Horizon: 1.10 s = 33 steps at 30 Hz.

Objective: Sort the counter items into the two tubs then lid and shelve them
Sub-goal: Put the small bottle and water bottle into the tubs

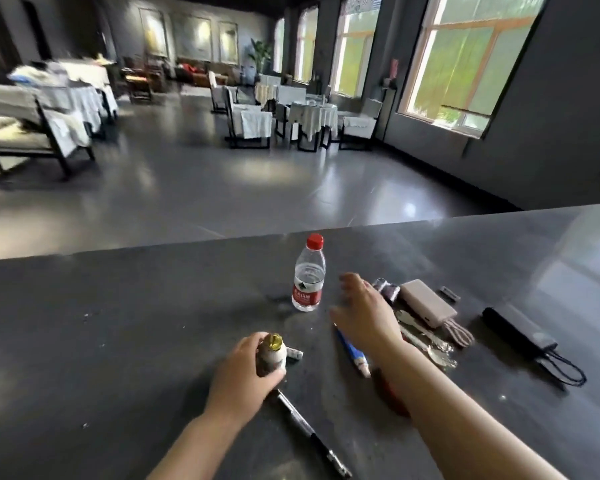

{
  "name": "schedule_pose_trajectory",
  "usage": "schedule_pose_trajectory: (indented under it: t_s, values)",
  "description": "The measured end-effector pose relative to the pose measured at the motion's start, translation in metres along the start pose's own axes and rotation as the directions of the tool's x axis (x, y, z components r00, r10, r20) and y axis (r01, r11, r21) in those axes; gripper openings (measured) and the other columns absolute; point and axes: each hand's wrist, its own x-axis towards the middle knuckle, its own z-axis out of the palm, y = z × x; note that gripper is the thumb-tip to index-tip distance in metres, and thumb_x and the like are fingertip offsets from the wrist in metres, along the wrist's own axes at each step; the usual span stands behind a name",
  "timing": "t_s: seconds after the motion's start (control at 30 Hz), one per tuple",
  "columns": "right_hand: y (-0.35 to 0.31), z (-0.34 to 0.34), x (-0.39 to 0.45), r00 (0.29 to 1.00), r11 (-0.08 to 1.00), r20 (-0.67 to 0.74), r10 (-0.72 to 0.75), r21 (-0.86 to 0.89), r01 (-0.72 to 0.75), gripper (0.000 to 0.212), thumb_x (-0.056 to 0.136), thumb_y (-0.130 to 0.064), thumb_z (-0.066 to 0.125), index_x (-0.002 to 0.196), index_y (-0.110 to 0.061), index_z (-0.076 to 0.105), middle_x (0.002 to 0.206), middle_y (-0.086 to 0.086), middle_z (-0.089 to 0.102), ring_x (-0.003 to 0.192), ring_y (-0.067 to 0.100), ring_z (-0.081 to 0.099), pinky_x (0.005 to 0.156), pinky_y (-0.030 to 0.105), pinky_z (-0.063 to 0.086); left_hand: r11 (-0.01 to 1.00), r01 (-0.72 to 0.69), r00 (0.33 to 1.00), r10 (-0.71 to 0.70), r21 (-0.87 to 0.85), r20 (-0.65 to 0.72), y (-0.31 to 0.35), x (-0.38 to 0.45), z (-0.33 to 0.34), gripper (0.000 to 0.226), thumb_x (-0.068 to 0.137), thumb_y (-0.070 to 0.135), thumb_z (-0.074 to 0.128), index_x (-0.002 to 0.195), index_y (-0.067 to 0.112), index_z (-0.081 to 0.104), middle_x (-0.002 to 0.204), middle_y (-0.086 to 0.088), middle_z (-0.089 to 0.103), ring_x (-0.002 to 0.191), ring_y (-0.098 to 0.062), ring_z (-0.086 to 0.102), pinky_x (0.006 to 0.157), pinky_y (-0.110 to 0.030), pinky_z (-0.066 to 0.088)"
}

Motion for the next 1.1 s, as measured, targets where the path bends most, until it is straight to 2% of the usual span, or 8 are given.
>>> schedule_pose_trajectory:
  t_s: [0.13, 0.2, 0.27, 0.43, 0.7, 0.87, 0.97, 1.1]
  values:
    - [0.004, 0.021, 0.063, 0.998, 0.998, 0.041, -0.042, 0.037, 0.041, 0.071, 0.079, -0.035, 0.067, 0.14, -0.022, 0.031, 0.139, 0.004, 0.045, 0.123, 0.026, 0.046, 0.095, 0.036, 0.041, 0.996, 0.073, 0.993, -0.078, -0.053, -0.09, -0.005, 0.0, 0.013, 0.034, 0.073, 0.031, 0.077, 0.1, 0.036, 0.057, 0.096, 0.014, 0.064, 0.089, 0.001, 0.059, 0.08, -0.012, 0.044]
    - [0.005, 0.033, 0.087, 0.995, 0.998, 0.096, -0.042, 0.046, 0.037, 0.078, 0.08, -0.038, 0.069, 0.143, -0.019, 0.028, 0.142, 0.005, 0.042, 0.125, 0.027, 0.043, 0.097, 0.038, 0.04, 0.992, 0.106, 0.984, -0.115, -0.076, -0.137, -0.007, -0.002, 0.013, 0.032, 0.073, 0.034, 0.075, 0.099, 0.036, 0.057, 0.094, 0.015, 0.065, 0.089, 0.002, 0.06, 0.08, -0.015, 0.046]
    - [0.003, 0.047, 0.103, 0.991, 0.995, 0.129, -0.036, 0.093, 0.024, 0.07, 0.079, -0.038, 0.07, 0.135, -0.014, 0.035, 0.134, 0.008, 0.048, 0.12, 0.028, 0.048, 0.095, 0.04, 0.044, 0.986, 0.138, 0.97, -0.154, -0.093, -0.188, -0.01, -0.001, 0.007, 0.033, 0.074, 0.032, 0.075, 0.102, 0.033, 0.059, 0.096, 0.013, 0.066, 0.09, 0.001, 0.061, 0.082, -0.025, 0.049]
    - [-0.009, 0.07, 0.106, 0.999, 0.96, 0.048, -0.015, 0.28, 0.001, 0.055, 0.074, -0.033, 0.074, 0.11, -0.013, 0.038, 0.116, 0.01, 0.058, 0.099, 0.033, 0.058, 0.076, 0.038, 0.046, 0.982, 0.186, 0.92, -0.189, -0.04, -0.342, -0.016, -0.01, -0.021, 0.038, 0.073, 0.033, 0.076, 0.107, 0.029, 0.059, 0.1, 0.013, 0.063, 0.091, -0.002, 0.059, 0.081, -0.028, 0.049]
    - [-0.09, 0.055, 0.018, 0.968, 0.887, -0.011, -0.249, 0.399, 0.233, 0.059, 0.051, -0.045, 0.082, 0.09, -0.033, 0.039, 0.087, -0.015, 0.059, 0.076, 0.014, 0.058, 0.061, 0.032, 0.044, 0.957, 0.287, 0.8, -0.217, 0.039, -0.559, -0.022, -0.087, -0.091, 0.04, 0.062, 0.031, 0.084, 0.093, 0.027, 0.06, 0.09, 0.013, 0.061, 0.085, -0.007, 0.058, 0.074, -0.032, 0.05]
    - [-0.174, 0.072, -0.077, 0.841, 0.795, 0.2, -0.502, 0.49, 0.358, 0.056, 0.054, -0.045, 0.08, 0.091, -0.033, 0.041, 0.089, -0.013, 0.061, 0.079, 0.013, 0.061, 0.069, 0.04, 0.054, 0.916, 0.402, 0.691, -0.305, -0.003, -0.655, -0.037, -0.174, -0.144, 0.037, 0.057, 0.033, 0.084, 0.083, 0.031, 0.058, 0.082, 0.016, 0.061, 0.079, -0.001, 0.057, 0.066, -0.024, 0.047]
    - [-0.228, 0.093, -0.143, 0.709, 0.73, 0.31, -0.634, 0.543, 0.415, 0.056, 0.052, -0.045, 0.08, 0.092, -0.032, 0.043, 0.089, -0.011, 0.06, 0.08, 0.012, 0.061, 0.071, 0.043, 0.054, 0.883, 0.464, 0.575, -0.362, -0.072, -0.734, -0.052, -0.246, -0.177, 0.036, 0.055, 0.039, 0.081, 0.082, 0.034, 0.057, 0.081, 0.016, 0.062, 0.078, 0.0, 0.058, 0.064, -0.02, 0.046]
    - [-0.309, 0.12, -0.24, 0.556, 0.622, 0.332, -0.762, 0.615, 0.485, 0.057, 0.047, -0.046, 0.079, 0.092, -0.035, 0.045, 0.086, -0.014, 0.06, 0.077, 0.007, 0.06, 0.067, 0.039, 0.054, 0.841, 0.515, 0.408, -0.412, -0.167, -0.815, -0.078, -0.358, -0.233, 0.04, 0.051, 0.041, 0.081, 0.082, 0.034, 0.058, 0.081, 0.016, 0.063, 0.077, -0.001, 0.06, 0.065, -0.018, 0.047]
